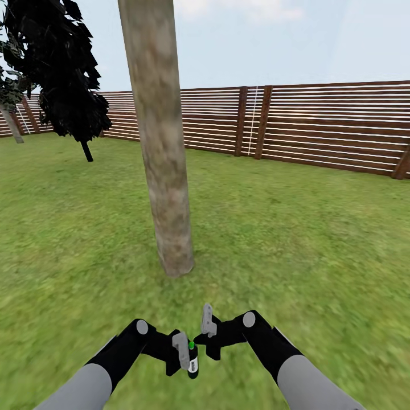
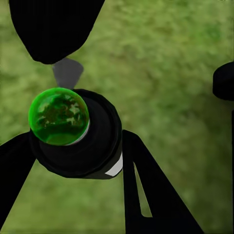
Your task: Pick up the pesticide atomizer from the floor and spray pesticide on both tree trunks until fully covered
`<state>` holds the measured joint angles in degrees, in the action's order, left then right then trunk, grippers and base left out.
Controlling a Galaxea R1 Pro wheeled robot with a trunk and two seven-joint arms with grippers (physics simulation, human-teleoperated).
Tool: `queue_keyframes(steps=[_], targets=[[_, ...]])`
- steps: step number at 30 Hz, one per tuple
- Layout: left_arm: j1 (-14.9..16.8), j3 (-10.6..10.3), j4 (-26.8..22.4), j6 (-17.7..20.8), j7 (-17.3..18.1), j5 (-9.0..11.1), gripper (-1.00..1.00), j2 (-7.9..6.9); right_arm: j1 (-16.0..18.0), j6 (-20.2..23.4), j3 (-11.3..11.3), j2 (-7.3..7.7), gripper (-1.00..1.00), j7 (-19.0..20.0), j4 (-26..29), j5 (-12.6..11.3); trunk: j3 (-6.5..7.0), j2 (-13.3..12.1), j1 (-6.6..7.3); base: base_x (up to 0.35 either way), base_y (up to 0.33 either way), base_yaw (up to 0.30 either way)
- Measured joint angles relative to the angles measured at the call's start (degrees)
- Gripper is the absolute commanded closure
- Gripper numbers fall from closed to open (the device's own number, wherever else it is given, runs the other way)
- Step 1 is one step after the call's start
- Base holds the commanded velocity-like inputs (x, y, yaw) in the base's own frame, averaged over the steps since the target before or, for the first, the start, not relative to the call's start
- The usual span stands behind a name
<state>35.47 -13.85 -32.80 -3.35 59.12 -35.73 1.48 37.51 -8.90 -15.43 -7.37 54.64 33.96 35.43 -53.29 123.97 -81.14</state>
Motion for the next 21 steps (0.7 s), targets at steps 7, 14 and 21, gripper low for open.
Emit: queue_keyframes(steps=[7, 14, 21], targets=[[-0.24, 3.18, 0.21, -0.46, 0.09, -0.23, 1.0, -1.02, 0.0, 0.0, 0.0, 0.0, 1.0, 0.0, 0.0, 0.0, 0.0, 0.0, 0.0, 0.0, 0.0, 0.0], [-0.84, 3.61, 0.29, -0.62, 0.17, -0.43, 1.0, -6.59, 0.0, -0.01, -0.05, 0.0, 1.0, 0.0, 0.0, 0.05, 0.0, 0.0, 0.0, 0.0, 0.0, 0.0], [-1.02, 3.7, 0.51, -0.52, 0.19, -0.49, 1.0, -14.22, 0.0, -0.02, 0.08, 0.22, -1.0, -0.04, -0.12, 0.11, 0.0, 0.0, 0.0, 0.0, 0.0, 0.0]])
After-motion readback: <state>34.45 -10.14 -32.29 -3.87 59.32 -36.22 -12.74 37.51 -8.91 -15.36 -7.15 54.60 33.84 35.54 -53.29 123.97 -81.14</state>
